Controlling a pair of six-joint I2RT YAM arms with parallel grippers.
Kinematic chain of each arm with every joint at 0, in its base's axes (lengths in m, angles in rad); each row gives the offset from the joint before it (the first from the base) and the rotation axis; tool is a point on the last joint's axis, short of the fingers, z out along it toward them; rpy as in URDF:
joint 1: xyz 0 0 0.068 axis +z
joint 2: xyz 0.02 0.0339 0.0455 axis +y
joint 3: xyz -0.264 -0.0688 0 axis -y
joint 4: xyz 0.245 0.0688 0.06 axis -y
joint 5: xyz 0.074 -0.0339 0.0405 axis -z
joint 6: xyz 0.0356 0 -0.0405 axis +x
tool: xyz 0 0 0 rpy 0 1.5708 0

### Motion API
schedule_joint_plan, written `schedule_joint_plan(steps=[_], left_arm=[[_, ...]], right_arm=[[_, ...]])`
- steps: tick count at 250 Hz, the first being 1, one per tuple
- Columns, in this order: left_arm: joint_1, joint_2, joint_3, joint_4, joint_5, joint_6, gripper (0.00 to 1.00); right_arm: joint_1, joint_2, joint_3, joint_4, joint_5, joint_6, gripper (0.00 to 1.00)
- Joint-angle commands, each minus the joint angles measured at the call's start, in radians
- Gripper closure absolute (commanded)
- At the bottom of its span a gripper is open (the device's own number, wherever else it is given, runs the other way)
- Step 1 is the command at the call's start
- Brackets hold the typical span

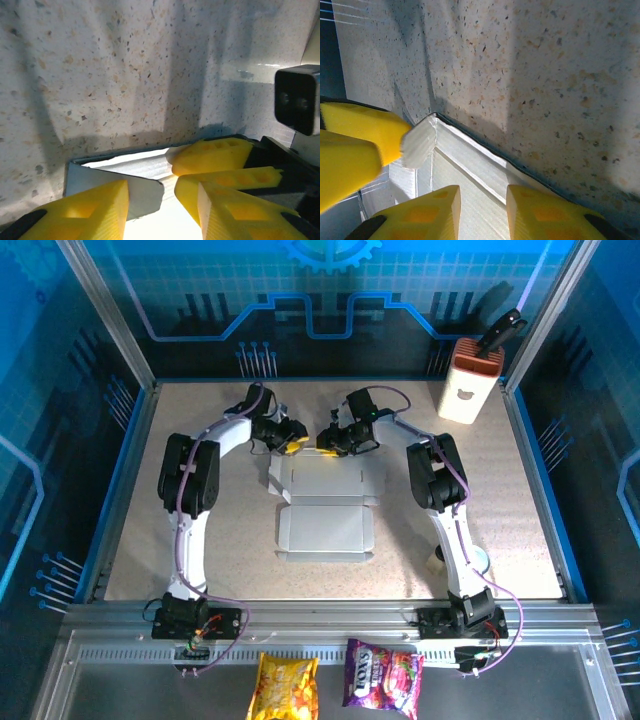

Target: Fold the paper box

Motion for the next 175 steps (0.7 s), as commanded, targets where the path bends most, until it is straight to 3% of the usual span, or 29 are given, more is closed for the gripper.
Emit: schedule_joint_plan(steps=[1,45,126,175], left_arm=[[-0.016,0.040,0.016,0.020,0.035,-0.025,0.59],[-0.025,0.074,0.033,-0.032,-0.001,0.003,0.61],[-0.068,0.109,0.066,-0.251,-0.266,0.124,0.65],[-0.089,0.111,0.079,-0.305,-0.325,0.169,0.66]], right_arm=[[0.008,0.034,-0.042,-0.111,0.046,-0.007,0.69],[0.008,0.035,-0.046,-0.112,0.048,-0.008,0.70],[0.008,0.041,-0.046,-0.108,0.045,-0.008,0.71],[0.008,0.038,-0.031,-0.112,0.034,-0.008,0.71]])
